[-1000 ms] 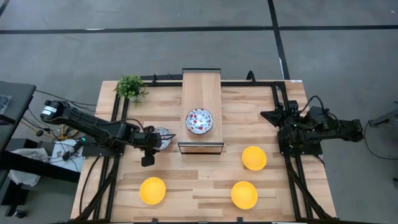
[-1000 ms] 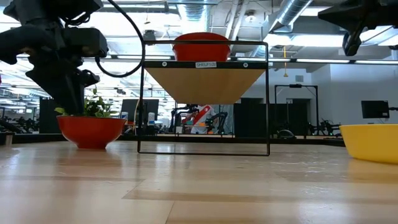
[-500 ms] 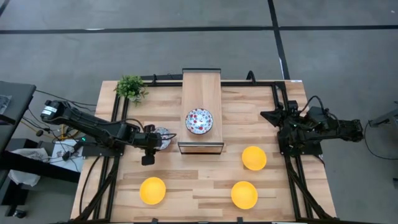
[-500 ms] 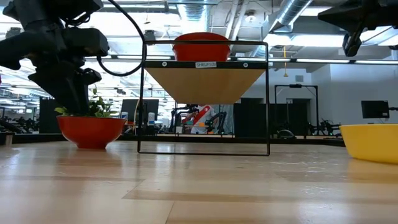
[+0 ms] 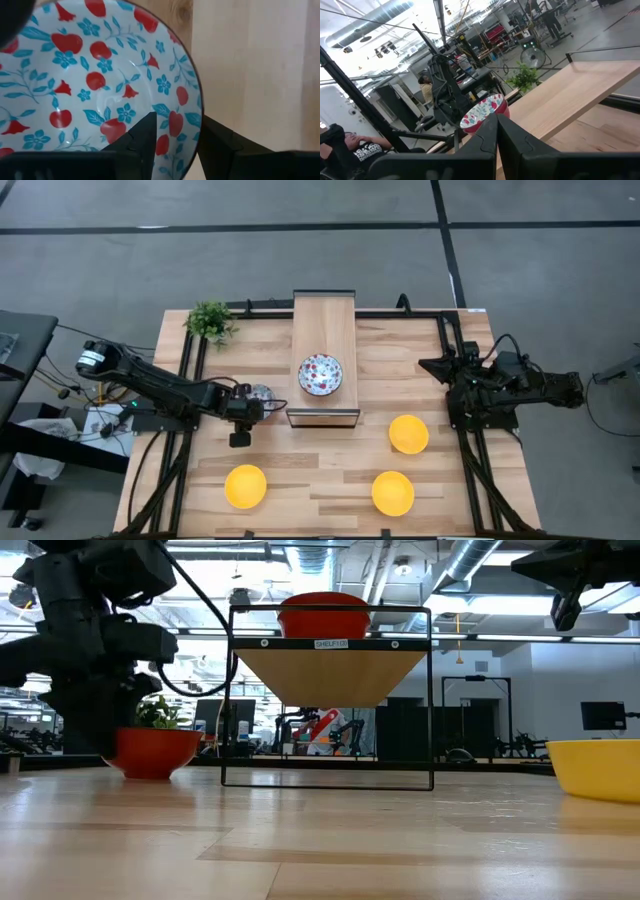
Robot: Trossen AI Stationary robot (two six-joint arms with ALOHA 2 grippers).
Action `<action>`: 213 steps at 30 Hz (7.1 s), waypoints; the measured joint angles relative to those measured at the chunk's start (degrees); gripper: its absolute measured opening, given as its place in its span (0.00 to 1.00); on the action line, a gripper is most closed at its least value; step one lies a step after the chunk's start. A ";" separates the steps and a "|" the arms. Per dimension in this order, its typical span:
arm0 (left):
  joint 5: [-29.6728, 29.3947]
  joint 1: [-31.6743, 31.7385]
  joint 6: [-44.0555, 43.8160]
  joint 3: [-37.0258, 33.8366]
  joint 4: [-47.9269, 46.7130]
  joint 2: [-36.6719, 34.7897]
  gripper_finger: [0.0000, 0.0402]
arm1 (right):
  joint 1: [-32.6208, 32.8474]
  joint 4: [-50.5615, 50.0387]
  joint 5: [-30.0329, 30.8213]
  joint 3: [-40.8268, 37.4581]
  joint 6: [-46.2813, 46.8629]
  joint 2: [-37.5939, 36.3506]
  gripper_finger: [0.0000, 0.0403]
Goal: Pick & Place Mini bowls
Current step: Stack the white patterned bowl on the white patterned bowls on the shelf
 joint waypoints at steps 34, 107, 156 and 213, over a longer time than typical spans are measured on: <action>-3.75 -0.02 1.15 0.20 0.96 -2.57 0.06 | 0.00 -0.07 -0.04 -0.01 0.00 0.00 0.00; -15.23 -4.59 37.11 49.16 -10.11 5.40 0.02 | 0.00 -2.65 -0.43 -0.04 -3.61 0.02 0.00; -0.69 7.56 39.00 66.43 -26.63 24.50 0.02 | 0.00 -3.02 -0.50 -0.02 -3.61 0.02 0.00; -2.45 6.35 36.35 63.73 -24.25 23.94 0.31 | 0.00 -4.07 -0.50 0.00 -3.54 0.02 0.00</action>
